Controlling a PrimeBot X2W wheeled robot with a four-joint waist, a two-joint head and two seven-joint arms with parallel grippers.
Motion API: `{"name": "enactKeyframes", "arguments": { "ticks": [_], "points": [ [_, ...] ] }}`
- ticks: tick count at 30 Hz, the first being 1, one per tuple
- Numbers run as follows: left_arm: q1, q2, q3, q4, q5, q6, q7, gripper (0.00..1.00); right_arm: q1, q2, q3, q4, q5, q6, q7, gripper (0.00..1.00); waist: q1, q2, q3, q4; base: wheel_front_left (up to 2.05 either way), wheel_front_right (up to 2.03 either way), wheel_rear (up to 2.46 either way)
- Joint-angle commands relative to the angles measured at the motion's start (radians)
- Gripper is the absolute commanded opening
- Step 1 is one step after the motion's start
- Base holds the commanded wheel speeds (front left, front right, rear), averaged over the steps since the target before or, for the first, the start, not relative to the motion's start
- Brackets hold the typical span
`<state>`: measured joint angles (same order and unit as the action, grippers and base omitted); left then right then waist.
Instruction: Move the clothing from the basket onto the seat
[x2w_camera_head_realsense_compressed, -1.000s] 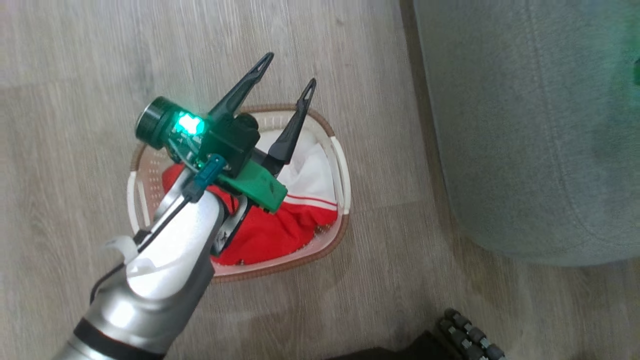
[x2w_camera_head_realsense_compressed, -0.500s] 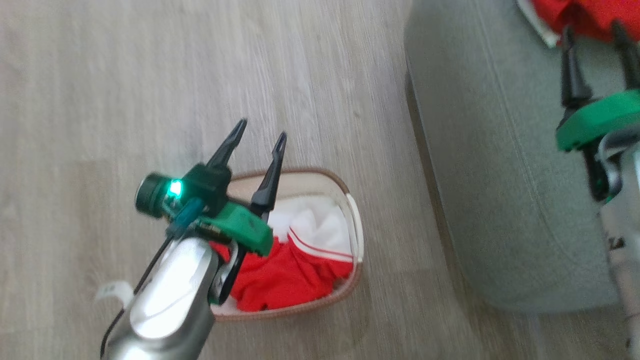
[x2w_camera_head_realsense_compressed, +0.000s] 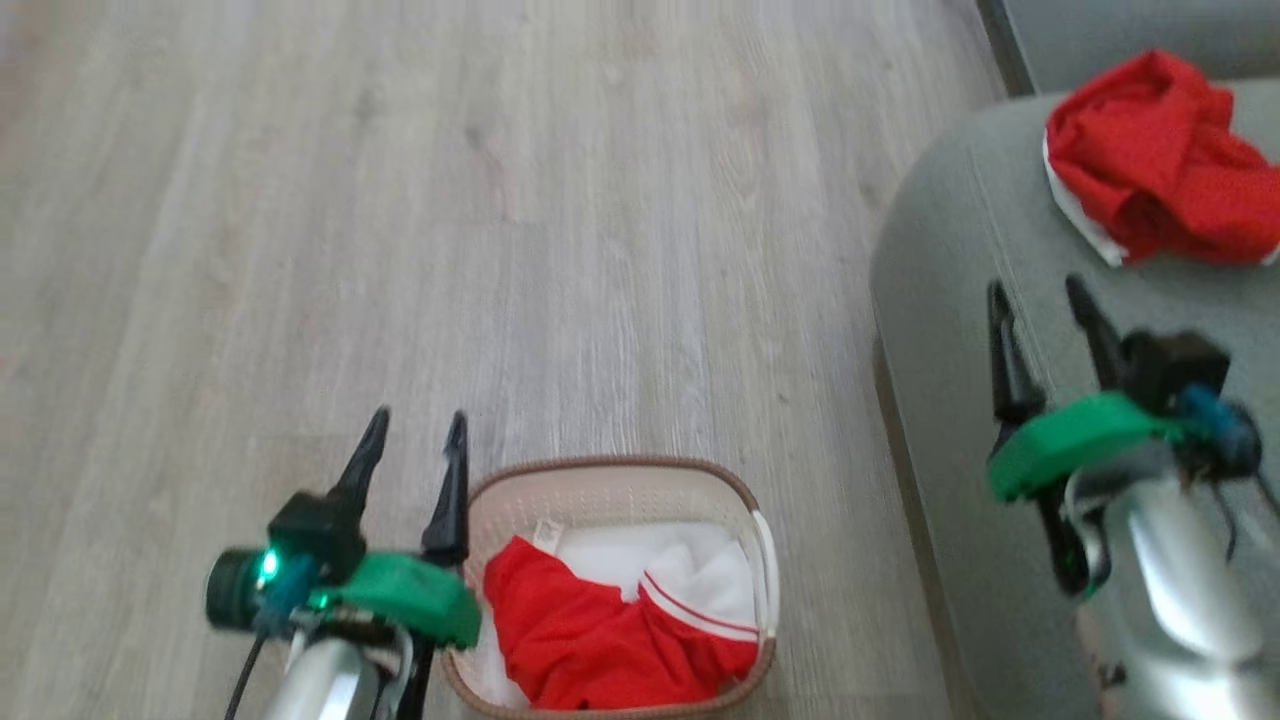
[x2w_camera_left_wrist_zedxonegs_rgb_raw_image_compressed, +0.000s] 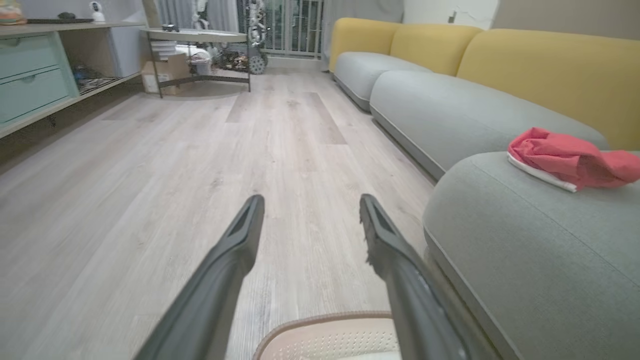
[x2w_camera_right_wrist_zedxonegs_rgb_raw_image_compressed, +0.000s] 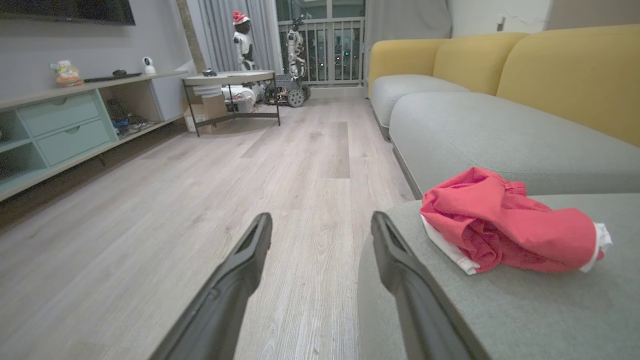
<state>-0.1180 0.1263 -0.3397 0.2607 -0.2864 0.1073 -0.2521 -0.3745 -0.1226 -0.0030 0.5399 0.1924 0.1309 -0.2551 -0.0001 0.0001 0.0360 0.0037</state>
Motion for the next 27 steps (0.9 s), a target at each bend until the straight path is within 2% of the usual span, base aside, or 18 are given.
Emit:
{"name": "enactKeyframes", "arguments": {
  "ticks": [1,7,12,15,27],
  "points": [
    [-0.026,0.007,0.039,-0.035,-0.001,0.005,-0.010,1.00,-0.010,0.008,0.016,-0.038,-0.007,0.000,-0.007,1.00,0.0001,-0.0001,-0.031,0.029,0.00,0.00,0.00],
    [0.079,-0.001,0.095,-0.076,0.011,0.012,-0.010,1.00,0.120,0.055,-0.008,-0.137,-0.066,0.000,-0.007,1.00,0.0001,-0.0001,-0.059,0.048,0.00,0.00,0.00],
    [0.157,-0.011,0.134,-0.118,0.025,0.008,-0.010,1.00,0.225,0.071,-0.023,-0.226,-0.072,0.000,-0.007,1.00,0.0001,-0.0001,-0.074,0.059,0.00,0.00,0.00],
    [0.194,-0.016,0.154,-0.137,0.034,0.000,-0.010,1.00,0.277,0.072,-0.006,-0.260,-0.033,0.000,-0.007,1.00,0.0001,-0.0001,-0.079,0.061,0.00,0.00,0.00],
    [0.227,-0.034,0.214,-0.141,0.061,-0.029,-0.010,1.00,0.328,0.072,0.031,-0.276,-0.006,0.000,-0.007,1.00,0.0001,-0.0001,-0.089,0.046,0.00,0.00,0.00]
  ]
}}
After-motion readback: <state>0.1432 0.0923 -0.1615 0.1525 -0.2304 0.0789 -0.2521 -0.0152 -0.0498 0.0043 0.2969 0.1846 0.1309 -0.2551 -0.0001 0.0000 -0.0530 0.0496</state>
